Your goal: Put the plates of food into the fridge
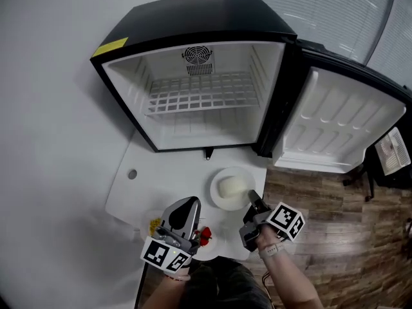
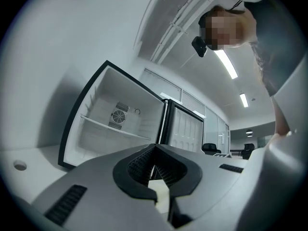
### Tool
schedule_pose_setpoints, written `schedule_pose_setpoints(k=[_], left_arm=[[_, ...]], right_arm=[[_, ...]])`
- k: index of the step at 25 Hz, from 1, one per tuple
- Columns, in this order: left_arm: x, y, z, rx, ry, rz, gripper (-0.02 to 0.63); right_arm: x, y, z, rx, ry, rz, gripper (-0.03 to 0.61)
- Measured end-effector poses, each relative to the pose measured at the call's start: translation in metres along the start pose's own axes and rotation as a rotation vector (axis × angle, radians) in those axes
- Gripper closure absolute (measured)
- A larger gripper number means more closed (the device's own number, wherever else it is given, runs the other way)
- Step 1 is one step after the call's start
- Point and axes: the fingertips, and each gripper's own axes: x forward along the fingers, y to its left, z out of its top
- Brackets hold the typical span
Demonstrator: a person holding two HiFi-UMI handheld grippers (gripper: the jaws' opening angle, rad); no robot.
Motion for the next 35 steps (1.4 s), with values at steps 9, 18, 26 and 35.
schedule_pose_setpoints(k=[9, 18, 26, 35], left_arm=[[0.024, 0.034, 0.013, 0.003, -0.008, 0.028, 0.607], [0.068, 0.080, 0.003, -0.028, 0.006, -0.002, 0.607], [0.106, 0.110, -0.018, -0.064, 0.031, -0.030, 0.607], [0.129, 0.132, -0.036, -0.107, 0.035, -0.038, 0.607]], right_arm=[[0.038, 0.039, 0.005, 0.072, -0.079, 0.040, 0.561], [0.080, 0.058, 0.022, 0.153, -0.238, 0.066, 0.561], [0.121, 0.060, 0.038, 0.154, -0.347, 0.044, 0.561], [0.158, 0.068, 0.067, 0.115, -0.442, 0.056, 0.561]])
